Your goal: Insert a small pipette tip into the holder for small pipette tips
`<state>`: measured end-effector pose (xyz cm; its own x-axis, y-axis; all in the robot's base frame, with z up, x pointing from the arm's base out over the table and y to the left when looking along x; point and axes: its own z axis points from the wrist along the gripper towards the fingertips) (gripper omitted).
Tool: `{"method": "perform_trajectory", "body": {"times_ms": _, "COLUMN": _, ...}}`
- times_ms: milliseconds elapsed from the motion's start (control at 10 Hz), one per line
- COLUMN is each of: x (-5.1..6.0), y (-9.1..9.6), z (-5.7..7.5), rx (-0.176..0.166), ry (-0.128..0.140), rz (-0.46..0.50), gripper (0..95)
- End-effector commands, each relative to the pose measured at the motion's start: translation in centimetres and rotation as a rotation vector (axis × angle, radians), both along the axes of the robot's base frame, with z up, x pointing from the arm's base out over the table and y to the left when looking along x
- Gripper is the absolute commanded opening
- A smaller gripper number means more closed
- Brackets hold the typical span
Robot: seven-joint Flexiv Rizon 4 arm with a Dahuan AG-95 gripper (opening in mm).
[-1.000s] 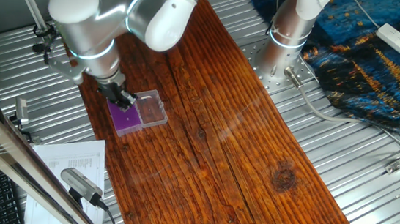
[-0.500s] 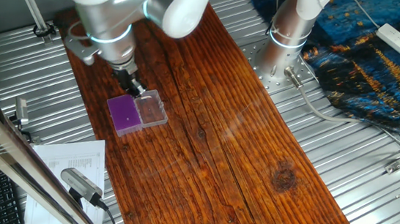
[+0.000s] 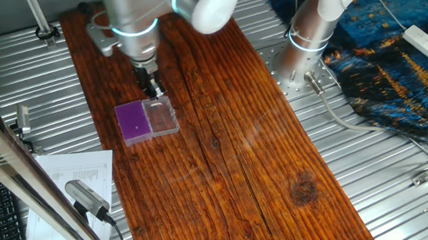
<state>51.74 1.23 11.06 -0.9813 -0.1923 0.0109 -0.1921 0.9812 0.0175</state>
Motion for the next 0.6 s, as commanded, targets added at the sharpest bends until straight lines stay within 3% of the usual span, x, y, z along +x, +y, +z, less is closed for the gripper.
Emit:
{"method": "perform_trajectory", "body": {"times_ms": 100, "x": -0.79, "y": -0.15, "z": 0.00, "rx": -0.014, "ry": -0.029, "rz": -0.007, "gripper": 0.0}}
{"method": "perform_trajectory", "body": {"times_ms": 600, "x": -1.31, "y": -0.28, "z": -0.19, "rx": -0.016, "ry": -0.045, "rz": -0.063, "gripper": 0.0}}
